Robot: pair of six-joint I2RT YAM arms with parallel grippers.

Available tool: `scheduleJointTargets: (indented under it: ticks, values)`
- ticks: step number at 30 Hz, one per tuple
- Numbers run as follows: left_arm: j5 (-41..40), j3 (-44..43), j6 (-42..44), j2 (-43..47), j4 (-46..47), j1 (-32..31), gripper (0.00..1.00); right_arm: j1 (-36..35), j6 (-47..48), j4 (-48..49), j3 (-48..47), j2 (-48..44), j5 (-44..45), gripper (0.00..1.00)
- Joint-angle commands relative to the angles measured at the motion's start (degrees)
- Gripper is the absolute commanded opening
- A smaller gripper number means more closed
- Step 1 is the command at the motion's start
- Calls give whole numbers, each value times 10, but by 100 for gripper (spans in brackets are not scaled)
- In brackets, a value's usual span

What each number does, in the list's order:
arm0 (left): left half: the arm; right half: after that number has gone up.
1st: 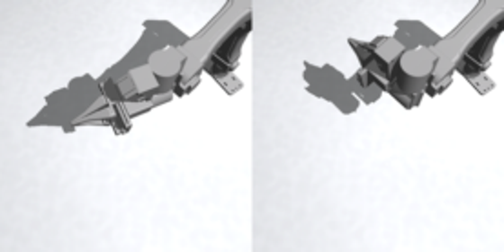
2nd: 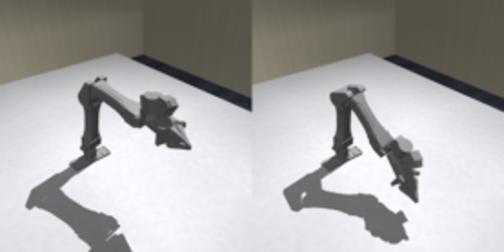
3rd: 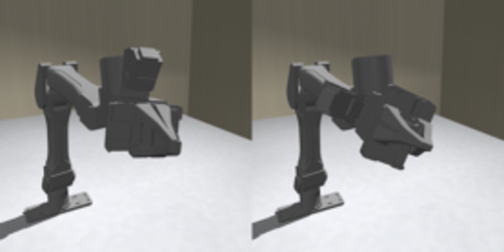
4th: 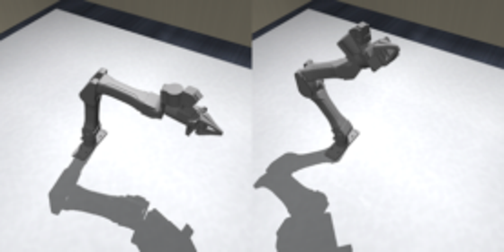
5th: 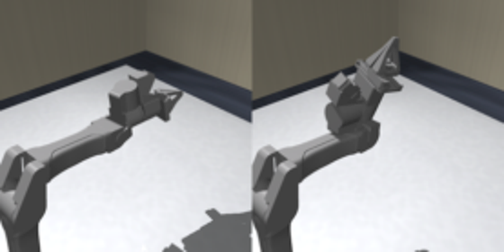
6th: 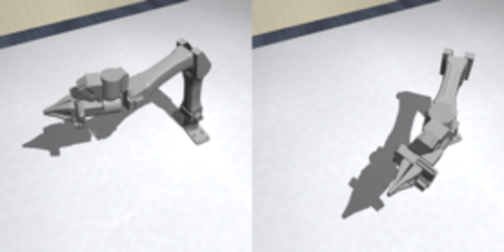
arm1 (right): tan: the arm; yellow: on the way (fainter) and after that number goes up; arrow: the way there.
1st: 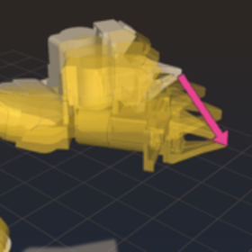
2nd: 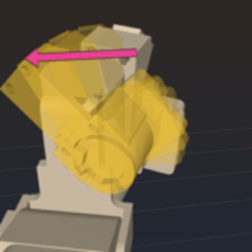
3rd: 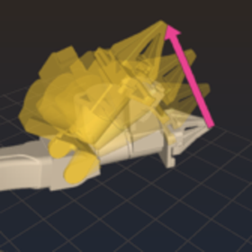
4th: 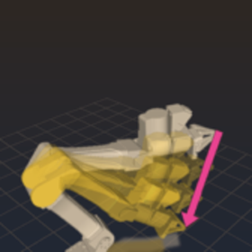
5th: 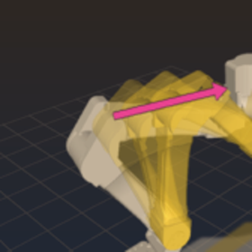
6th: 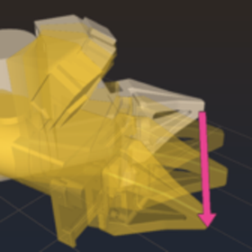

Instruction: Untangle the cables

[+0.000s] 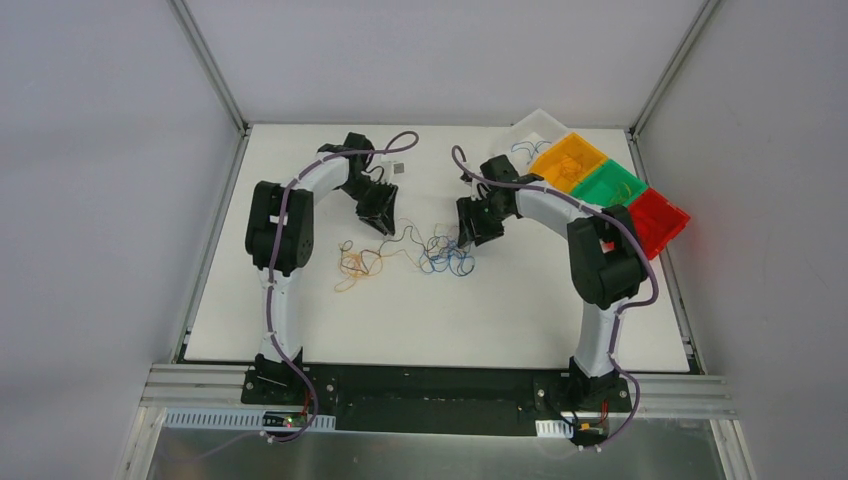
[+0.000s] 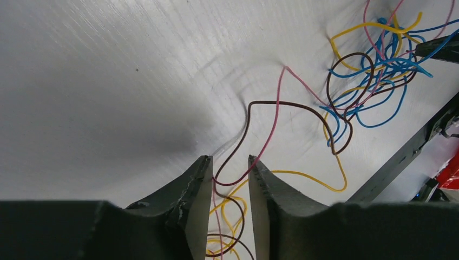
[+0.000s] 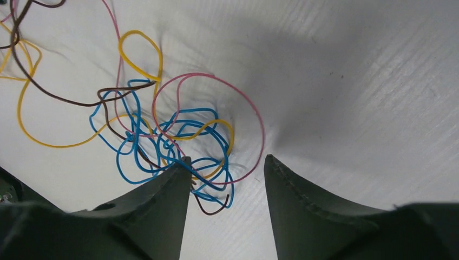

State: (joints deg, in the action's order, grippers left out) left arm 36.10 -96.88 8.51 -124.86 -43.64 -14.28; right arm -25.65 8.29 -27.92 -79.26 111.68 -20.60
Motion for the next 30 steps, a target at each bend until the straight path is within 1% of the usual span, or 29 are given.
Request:
scheduleJointTargets:
  ticks: [1,3,4,5,6,8,12,15,20,22,27,30]
  values:
    - [15,9,13,22,0,3,21,-1,9,-1,14,-2,23,43]
    - [11,36,16,41,0,6,7,3,8,-5,17,-12,16,31]
    - [10,52,18,52,0,9,2,6,9,-8,18,-19,9,25]
    - [9,69,21,63,0,16,0,7,10,-11,20,-27,5,18]
    - [7,86,23,74,0,24,0,8,11,-13,23,-35,2,11]
    - [4,113,24,96,0,47,0,13,18,-23,28,-54,1,0]
    - [1,136,27,136,-2,117,0,31,46,-47,59,-100,9,0]
    - [15,106,19,169,-19,163,0,51,79,-64,92,-123,34,0]
    - [36,28,-19,226,-27,203,0,80,124,-79,142,-136,85,0]
    - [42,-13,-62,231,-27,230,0,90,138,-81,158,-140,101,0]
    - [56,-132,-132,235,-25,291,0,116,171,-86,190,-155,141,0]
    - [94,-201,-174,232,-17,309,0,132,186,-91,202,-165,155,0]
